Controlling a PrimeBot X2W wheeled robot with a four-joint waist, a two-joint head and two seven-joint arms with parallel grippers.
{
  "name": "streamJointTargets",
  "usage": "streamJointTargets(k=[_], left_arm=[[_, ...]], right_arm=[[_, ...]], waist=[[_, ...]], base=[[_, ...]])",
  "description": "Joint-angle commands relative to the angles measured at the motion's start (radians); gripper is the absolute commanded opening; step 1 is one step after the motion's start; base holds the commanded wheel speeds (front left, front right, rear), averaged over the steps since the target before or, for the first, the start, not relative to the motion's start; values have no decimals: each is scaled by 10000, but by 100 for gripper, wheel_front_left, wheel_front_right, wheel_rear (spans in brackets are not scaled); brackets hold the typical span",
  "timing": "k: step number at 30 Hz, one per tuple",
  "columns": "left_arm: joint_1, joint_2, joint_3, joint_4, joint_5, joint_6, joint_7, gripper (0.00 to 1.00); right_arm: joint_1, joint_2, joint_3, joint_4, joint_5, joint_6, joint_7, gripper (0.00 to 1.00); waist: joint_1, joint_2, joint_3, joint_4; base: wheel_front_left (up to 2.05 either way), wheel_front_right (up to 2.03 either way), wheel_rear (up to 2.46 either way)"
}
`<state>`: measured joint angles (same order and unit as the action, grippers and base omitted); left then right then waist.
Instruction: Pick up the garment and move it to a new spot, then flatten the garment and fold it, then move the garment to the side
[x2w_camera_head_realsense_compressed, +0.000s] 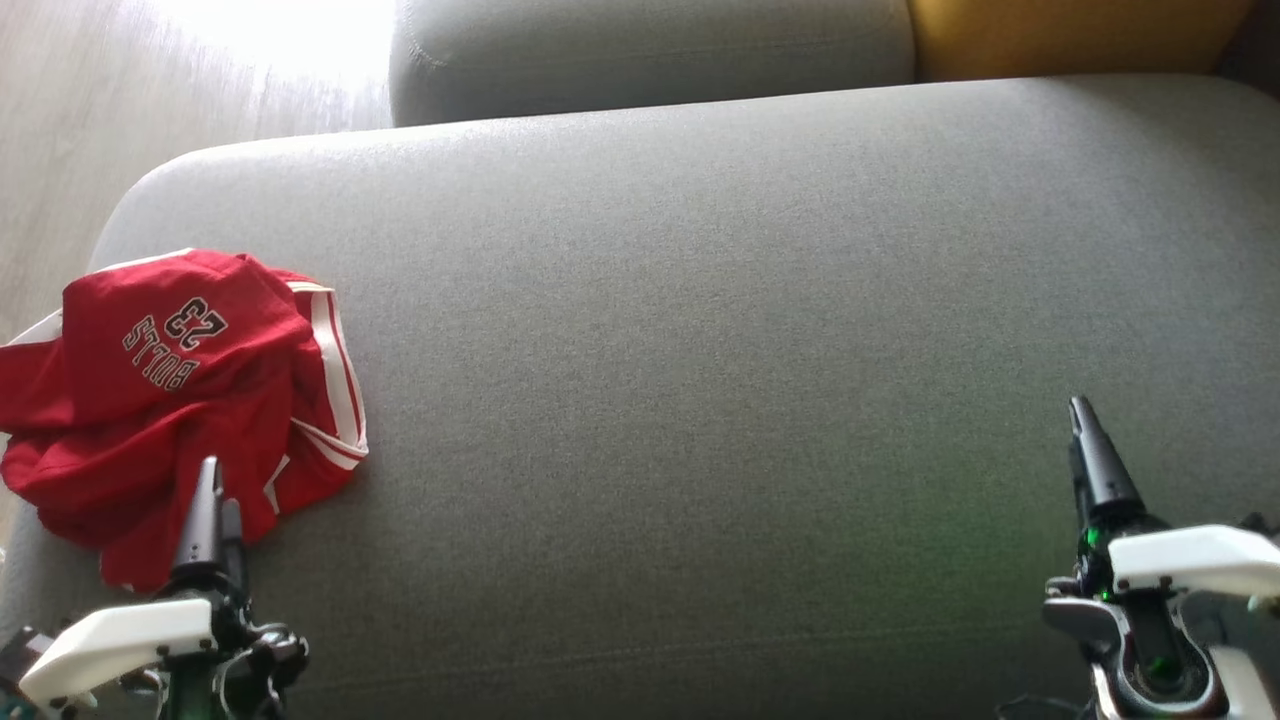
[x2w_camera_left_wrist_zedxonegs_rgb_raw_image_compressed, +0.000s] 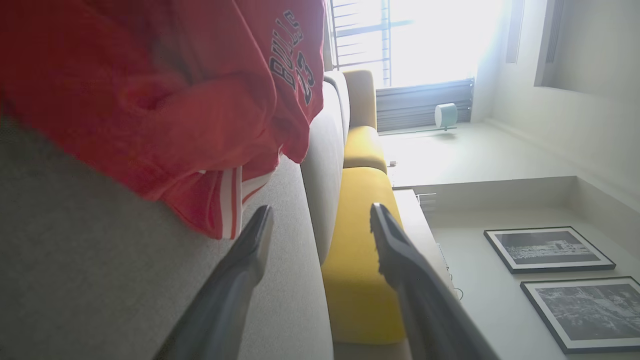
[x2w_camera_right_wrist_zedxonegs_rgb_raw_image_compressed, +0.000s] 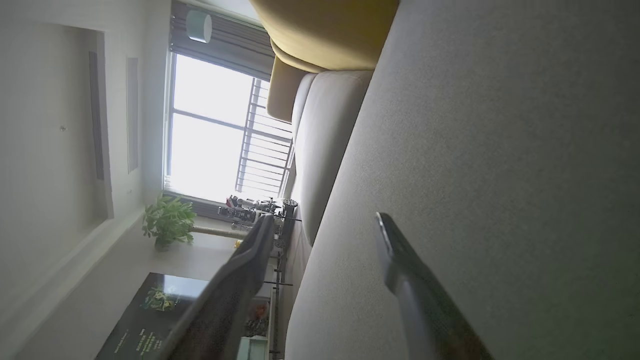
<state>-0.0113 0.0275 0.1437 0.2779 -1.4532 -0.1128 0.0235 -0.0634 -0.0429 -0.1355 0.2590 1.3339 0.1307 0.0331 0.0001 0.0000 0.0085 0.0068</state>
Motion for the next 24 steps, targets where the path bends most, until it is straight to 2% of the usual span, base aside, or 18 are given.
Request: streamJointTargets(k=[1, 13, 24], left_arm=[[-527, 121, 187, -431, 180, 24, -62, 100], [-711, 135, 427, -1591, 1522, 303, -414, 100], [-718, 147, -91, -2799, 3815, 844, -735, 100]], right_arm=[[-629, -72, -30, -477, -348, 0, -135, 100], [-965, -72, 374, -1430, -3055, 0, -489, 100], [-1170, -163, 875, -2163, -5324, 0, -813, 100]], waist=[[0, 0, 8, 4], [0, 0, 80, 72], [0, 0, 120, 115]], base=[[0, 0, 0], [0, 0, 0], [0, 0, 0]])
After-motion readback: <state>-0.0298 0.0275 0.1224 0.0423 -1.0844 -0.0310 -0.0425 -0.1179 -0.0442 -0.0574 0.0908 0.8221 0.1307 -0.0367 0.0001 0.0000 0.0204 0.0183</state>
